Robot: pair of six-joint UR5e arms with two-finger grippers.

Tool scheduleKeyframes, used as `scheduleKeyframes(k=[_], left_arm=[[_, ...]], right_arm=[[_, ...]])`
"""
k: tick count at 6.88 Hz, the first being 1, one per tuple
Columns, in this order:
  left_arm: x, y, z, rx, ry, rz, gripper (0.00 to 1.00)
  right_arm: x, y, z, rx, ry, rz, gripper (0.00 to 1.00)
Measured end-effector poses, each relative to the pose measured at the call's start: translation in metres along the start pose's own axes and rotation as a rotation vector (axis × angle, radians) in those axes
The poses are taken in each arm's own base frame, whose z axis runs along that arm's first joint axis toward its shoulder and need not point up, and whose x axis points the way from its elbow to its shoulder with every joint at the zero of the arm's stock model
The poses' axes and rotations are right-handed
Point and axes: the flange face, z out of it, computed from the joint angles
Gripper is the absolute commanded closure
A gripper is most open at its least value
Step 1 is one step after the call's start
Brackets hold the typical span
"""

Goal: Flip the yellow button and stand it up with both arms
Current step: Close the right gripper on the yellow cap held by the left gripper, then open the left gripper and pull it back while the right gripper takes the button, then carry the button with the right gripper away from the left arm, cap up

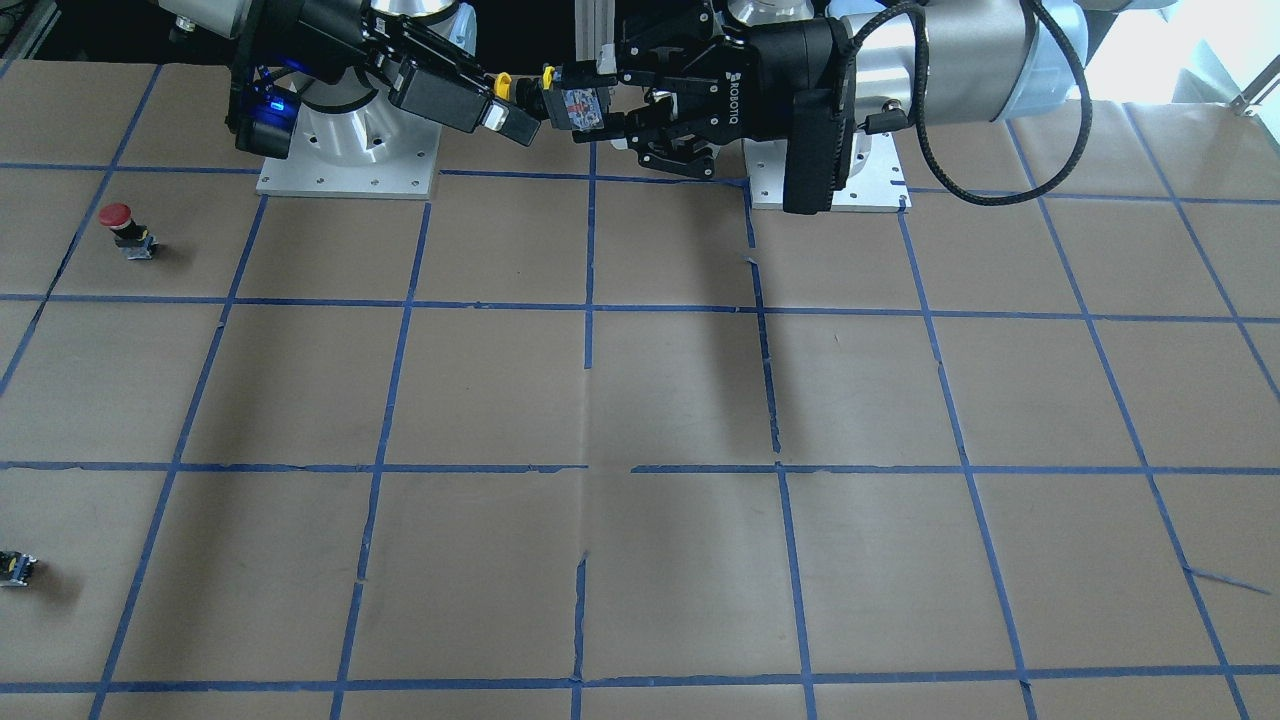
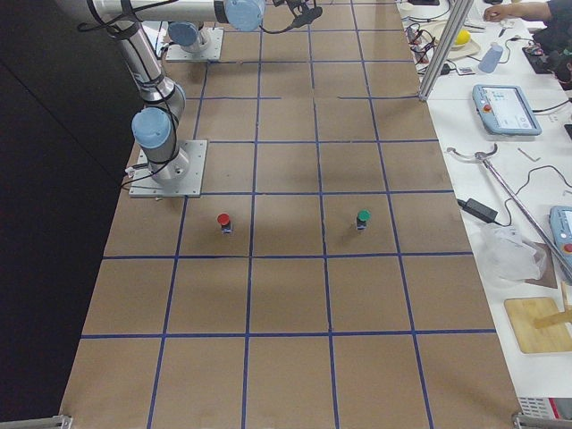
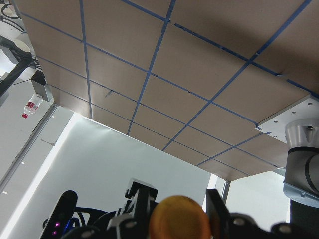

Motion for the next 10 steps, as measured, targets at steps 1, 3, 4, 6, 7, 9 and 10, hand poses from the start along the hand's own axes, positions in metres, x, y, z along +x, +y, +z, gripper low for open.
scheduleKeyframes(k=[1,3,4,6,7,9,10], left_arm=[[0.000,0.000,0.000,0.000,-0.001,-0.008,0.09],[0.000,0.000,0.000,-0.003,-0.008,-0.049,0.09],[0.001,0.000,0.000,-0.003,-0.011,-0.054,0.09],[0.005,-0.002,-0.009,0.005,-0.059,-0.039,0.09],[-0.002,-0.006,-0.024,0.011,-0.153,-0.051,0.09],[-0.026,-0.015,-0.052,0.000,-0.448,-0.034,0.06],[-0.037,-0.018,-0.062,-0.017,-0.625,-0.002,0.04]], right_arm=[[0.000,0.001,0.000,0.000,-0.001,-0.002,0.67],[-0.001,0.001,-0.003,0.002,-0.006,-0.002,0.68],[-0.002,-0.002,-0.005,0.006,-0.009,0.000,0.68],[-0.004,-0.021,-0.024,0.056,-0.031,-0.005,0.67],[-0.003,-0.044,-0.046,0.122,-0.041,-0.024,0.67],[0.016,-0.086,-0.076,0.291,0.093,-0.191,0.67],[0.029,-0.104,-0.083,0.362,0.229,-0.352,0.68]])
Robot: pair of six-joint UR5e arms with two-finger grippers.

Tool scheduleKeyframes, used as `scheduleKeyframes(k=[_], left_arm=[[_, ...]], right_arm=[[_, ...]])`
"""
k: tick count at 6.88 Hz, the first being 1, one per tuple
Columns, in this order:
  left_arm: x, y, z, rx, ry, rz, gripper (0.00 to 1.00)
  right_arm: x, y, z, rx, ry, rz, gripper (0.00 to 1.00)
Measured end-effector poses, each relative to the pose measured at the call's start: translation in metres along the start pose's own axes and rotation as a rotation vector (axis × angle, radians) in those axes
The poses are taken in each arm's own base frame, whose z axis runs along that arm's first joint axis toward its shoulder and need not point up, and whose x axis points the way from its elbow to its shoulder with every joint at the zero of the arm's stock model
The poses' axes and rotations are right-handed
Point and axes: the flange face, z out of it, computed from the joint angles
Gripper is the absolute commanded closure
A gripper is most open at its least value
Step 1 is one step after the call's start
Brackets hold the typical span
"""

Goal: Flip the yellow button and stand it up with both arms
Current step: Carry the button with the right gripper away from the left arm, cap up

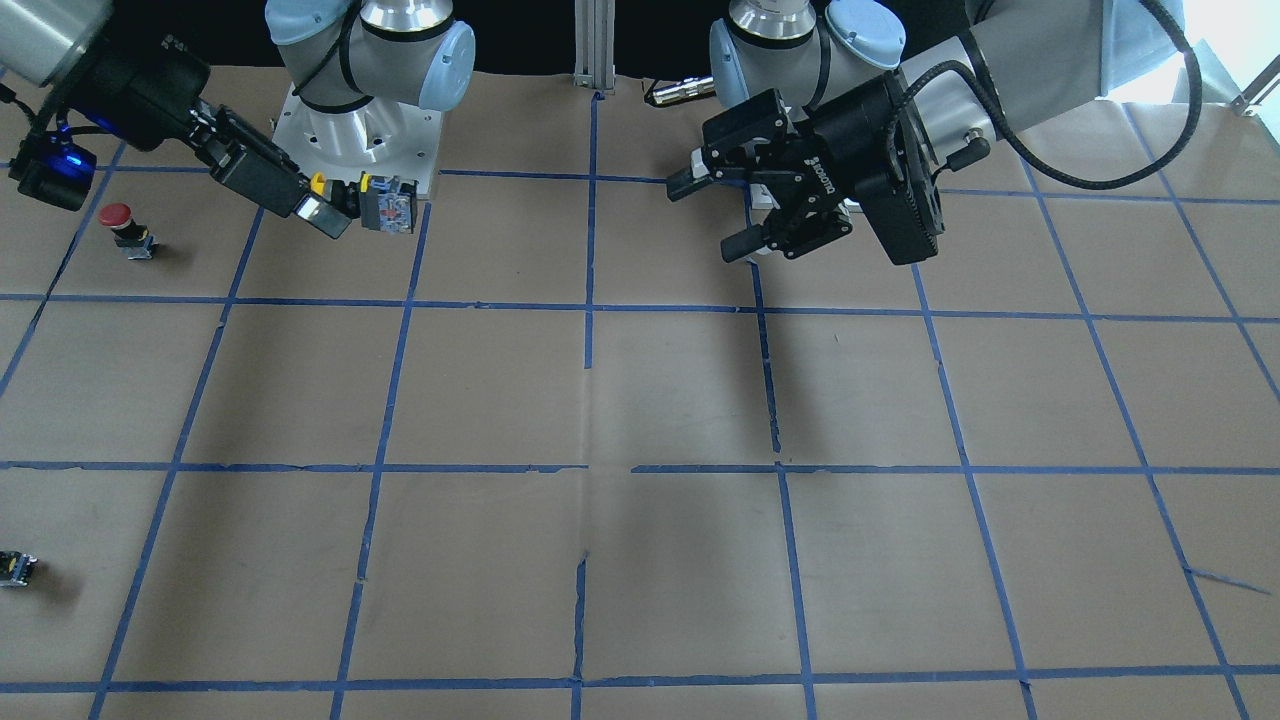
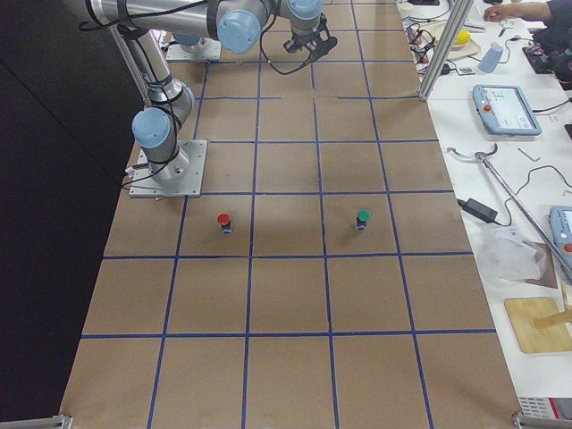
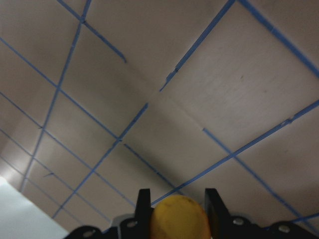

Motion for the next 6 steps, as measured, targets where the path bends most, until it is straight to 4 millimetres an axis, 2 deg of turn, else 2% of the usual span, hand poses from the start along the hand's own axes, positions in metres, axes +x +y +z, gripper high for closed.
scheduleKeyframes(k=[2,4,6], left_arm=[[-0.018,0.001,-0.010,-0.024,-0.348,0.072,0.01],[-0.019,-0.008,-0.033,-0.045,-0.630,0.153,0.01],[-0.010,-0.016,-0.053,-0.068,-0.801,0.224,0.01]], right_arm=[[0.036,-0.025,0.016,0.032,0.128,-0.387,0.71],[0.070,-0.055,0.023,0.109,0.265,-0.769,0.72],[0.094,-0.077,0.018,0.108,0.363,-1.162,0.72]])
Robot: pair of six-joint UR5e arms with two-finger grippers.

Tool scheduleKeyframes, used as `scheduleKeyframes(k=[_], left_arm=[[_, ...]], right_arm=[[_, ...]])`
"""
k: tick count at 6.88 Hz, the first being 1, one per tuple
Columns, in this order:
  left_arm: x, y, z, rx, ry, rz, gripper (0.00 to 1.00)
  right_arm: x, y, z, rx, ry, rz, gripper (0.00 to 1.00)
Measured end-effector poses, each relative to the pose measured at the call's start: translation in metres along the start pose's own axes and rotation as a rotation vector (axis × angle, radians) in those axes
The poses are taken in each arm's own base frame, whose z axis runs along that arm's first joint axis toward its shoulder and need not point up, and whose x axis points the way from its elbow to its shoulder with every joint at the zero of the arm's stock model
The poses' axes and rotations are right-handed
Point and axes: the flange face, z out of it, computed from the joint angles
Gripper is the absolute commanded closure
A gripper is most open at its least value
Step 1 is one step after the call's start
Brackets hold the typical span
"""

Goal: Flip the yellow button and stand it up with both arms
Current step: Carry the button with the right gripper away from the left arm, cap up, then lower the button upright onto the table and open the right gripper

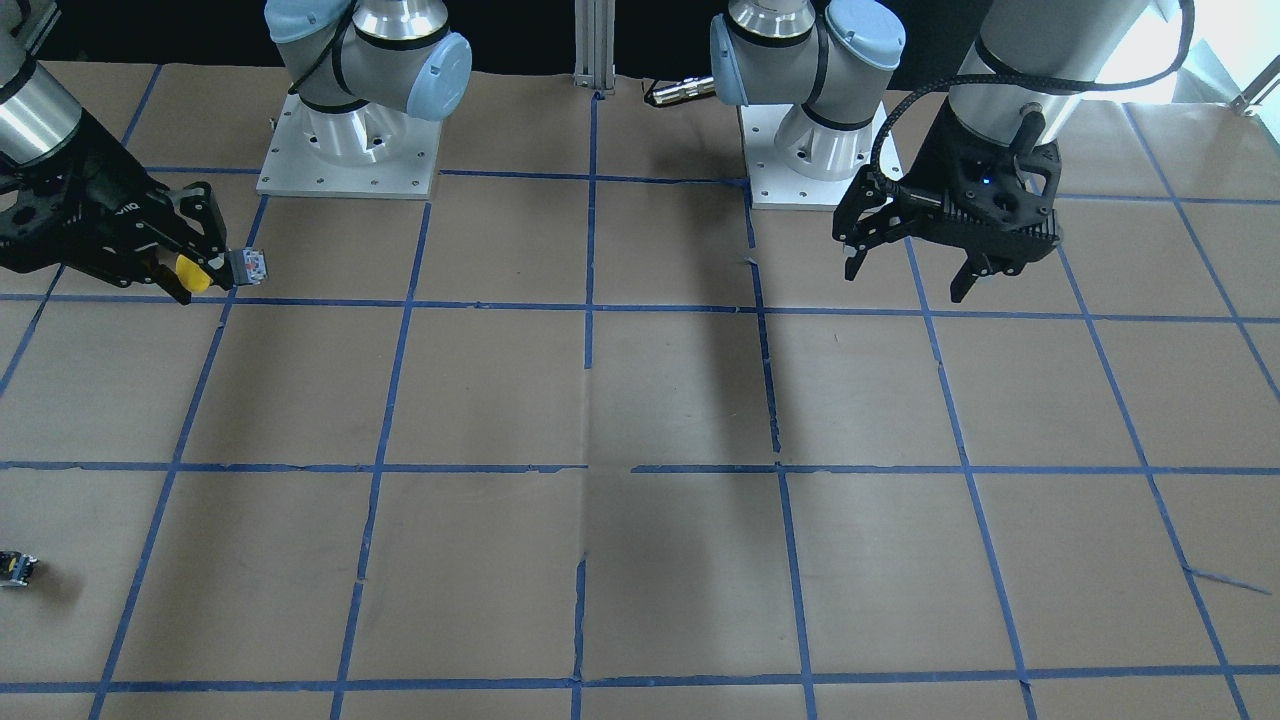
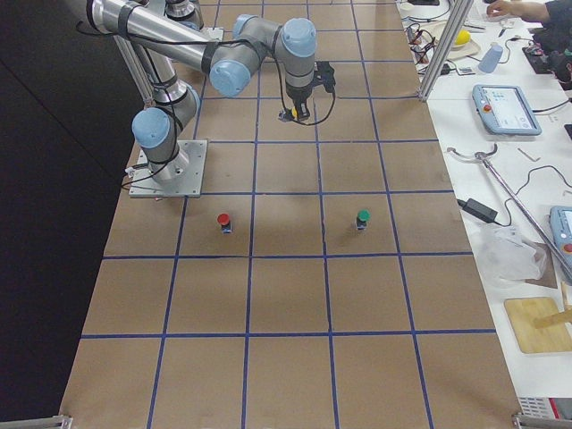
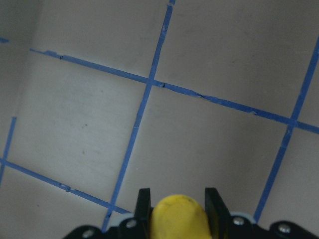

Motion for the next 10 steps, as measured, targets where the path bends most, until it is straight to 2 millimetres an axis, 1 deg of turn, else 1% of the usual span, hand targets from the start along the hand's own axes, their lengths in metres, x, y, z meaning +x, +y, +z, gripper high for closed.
scheduleKeyframes(k=[1,2,4,5,6,7,8,9,10], left_arm=[[0.003,0.000,-0.009,-0.015,-0.031,-0.008,0.01],[0.008,0.002,-0.018,-0.042,-0.039,-0.045,0.01],[0.011,-0.002,-0.042,-0.028,-0.045,-0.197,0.01],[0.011,-0.002,-0.046,-0.024,-0.046,-0.255,0.00],[0.011,-0.001,-0.047,-0.024,-0.043,-0.279,0.00],[0.011,0.000,-0.050,-0.018,-0.033,-0.287,0.00],[0.012,0.003,-0.056,-0.017,-0.018,-0.288,0.00],[0.013,0.009,-0.062,-0.030,-0.011,-0.289,0.00],[0.013,0.012,-0.064,-0.040,-0.008,-0.291,0.00]], right_arm=[[0.020,0.010,0.003,0.019,0.025,-0.148,0.72],[0.044,0.026,0.010,0.041,0.056,-0.291,0.72],[0.091,0.061,0.023,0.096,0.116,-0.560,0.71],[0.115,0.077,0.033,0.126,0.114,-0.667,0.72],[0.145,0.092,0.047,0.169,0.105,-0.765,0.72],[0.175,0.106,0.062,0.233,0.103,-0.852,0.72],[0.197,0.121,0.072,0.282,0.108,-0.913,0.72],[0.214,0.135,0.080,0.306,0.115,-0.957,0.71],[0.227,0.146,0.088,0.334,0.115,-0.980,0.71]])
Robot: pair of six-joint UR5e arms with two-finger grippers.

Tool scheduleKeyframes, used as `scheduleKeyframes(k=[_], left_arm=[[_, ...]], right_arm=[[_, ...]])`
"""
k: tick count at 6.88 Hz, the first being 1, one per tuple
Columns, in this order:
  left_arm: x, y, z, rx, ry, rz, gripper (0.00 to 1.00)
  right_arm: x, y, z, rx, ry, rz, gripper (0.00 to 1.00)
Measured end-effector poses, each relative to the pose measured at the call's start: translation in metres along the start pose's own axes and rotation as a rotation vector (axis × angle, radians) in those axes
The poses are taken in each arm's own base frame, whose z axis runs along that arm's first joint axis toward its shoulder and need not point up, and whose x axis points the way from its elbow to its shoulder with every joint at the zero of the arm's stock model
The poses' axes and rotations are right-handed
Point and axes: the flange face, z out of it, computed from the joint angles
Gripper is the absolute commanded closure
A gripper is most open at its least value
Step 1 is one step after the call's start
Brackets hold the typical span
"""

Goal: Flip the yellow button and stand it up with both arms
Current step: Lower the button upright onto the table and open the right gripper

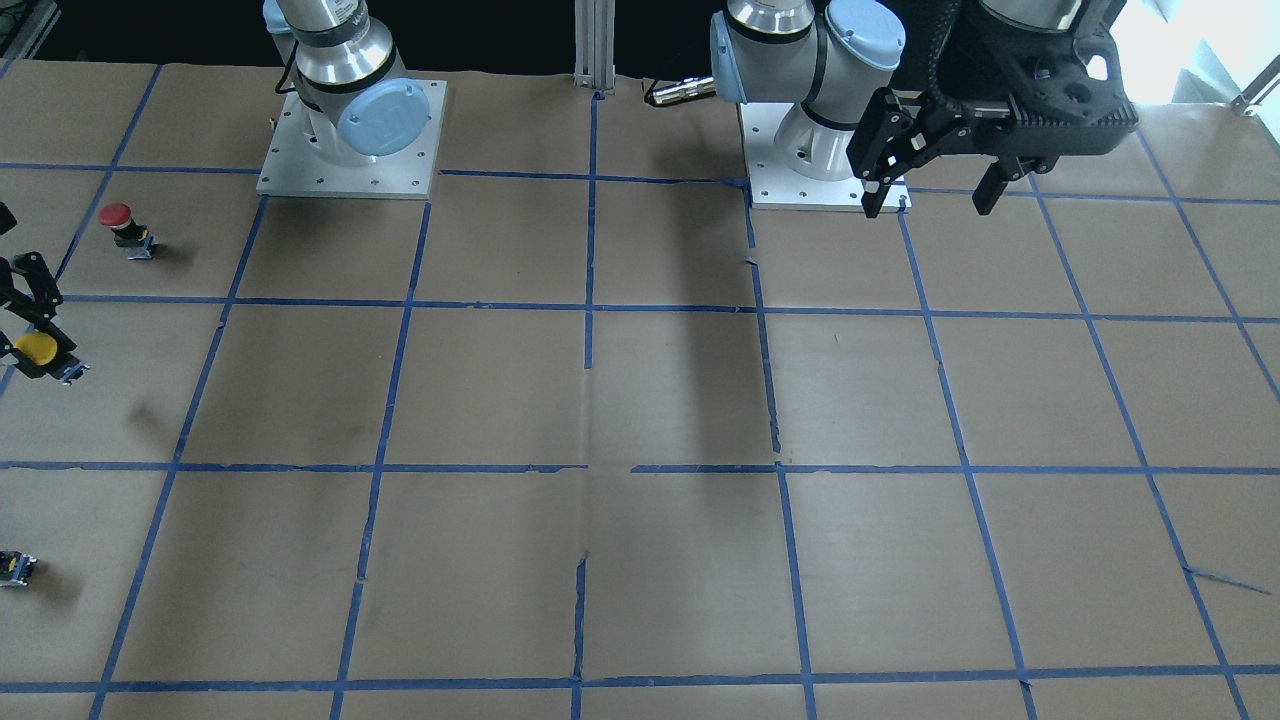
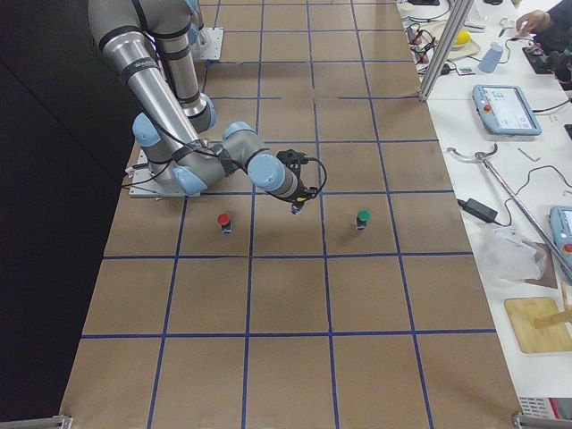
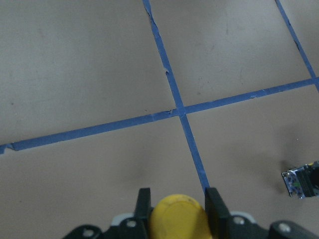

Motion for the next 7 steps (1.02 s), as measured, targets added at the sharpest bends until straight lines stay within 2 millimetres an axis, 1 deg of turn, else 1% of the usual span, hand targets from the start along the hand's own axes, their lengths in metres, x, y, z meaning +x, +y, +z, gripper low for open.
scheduleKeyframes(k=[2,3,4,5,6,7], left_arm=[[-0.005,-0.002,-0.001,-0.006,0.000,-0.012,0.00],[-0.010,-0.004,-0.002,-0.005,0.002,-0.023,0.00],[-0.012,-0.001,-0.003,-0.007,0.001,-0.026,0.00],[-0.012,0.005,-0.002,-0.019,0.001,-0.025,0.00],[-0.011,0.011,-0.001,-0.037,0.002,-0.024,0.00],[-0.011,0.012,-0.001,-0.045,0.002,-0.023,0.00]], right_arm=[[-0.004,0.026,0.016,0.056,0.006,-0.026,0.71],[-0.006,0.033,0.022,0.069,0.000,-0.027,0.71],[-0.008,0.036,0.026,0.077,-0.006,-0.031,0.68],[-0.009,0.038,0.029,0.084,-0.012,-0.038,0.62],[-0.011,0.042,0.037,0.096,-0.020,-0.036,0.60],[-0.012,0.046,0.043,0.105,-0.027,-0.032,0.01]])
